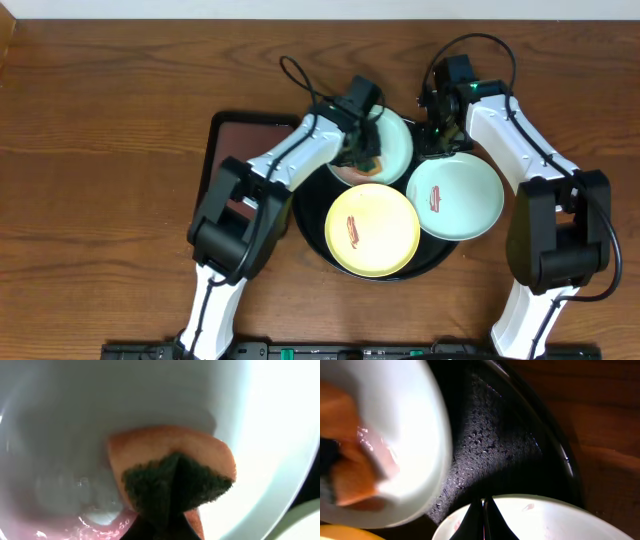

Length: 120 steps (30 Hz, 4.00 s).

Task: Clean dirty plates on tray and stack at the side
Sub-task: 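Scrub the held plate's surface with the sponge in the left gripper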

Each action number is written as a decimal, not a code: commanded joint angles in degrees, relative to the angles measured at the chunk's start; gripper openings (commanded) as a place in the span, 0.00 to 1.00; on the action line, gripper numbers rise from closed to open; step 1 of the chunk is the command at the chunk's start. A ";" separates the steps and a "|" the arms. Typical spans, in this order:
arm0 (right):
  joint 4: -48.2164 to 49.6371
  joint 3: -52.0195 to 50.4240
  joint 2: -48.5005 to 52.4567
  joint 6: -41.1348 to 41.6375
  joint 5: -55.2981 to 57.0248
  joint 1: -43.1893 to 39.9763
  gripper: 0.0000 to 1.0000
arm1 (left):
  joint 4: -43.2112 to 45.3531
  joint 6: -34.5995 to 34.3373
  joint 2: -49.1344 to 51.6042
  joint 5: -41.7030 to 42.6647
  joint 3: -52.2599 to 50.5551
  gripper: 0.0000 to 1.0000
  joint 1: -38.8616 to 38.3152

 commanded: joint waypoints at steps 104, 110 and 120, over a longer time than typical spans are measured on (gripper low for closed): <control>12.83 -9.66 0.59 -5.46 -9.42 -0.74 0.01 | -0.17 5.31 -1.25 -6.12 4.70 0.08 2.82; 13.77 -9.66 0.59 -4.94 -9.03 -0.74 0.01 | 0.90 5.14 -1.22 -4.70 4.61 0.08 1.97; 14.32 -9.66 0.59 -2.62 -9.01 -0.74 0.01 | -0.07 4.17 -1.18 -1.68 3.13 0.08 -1.29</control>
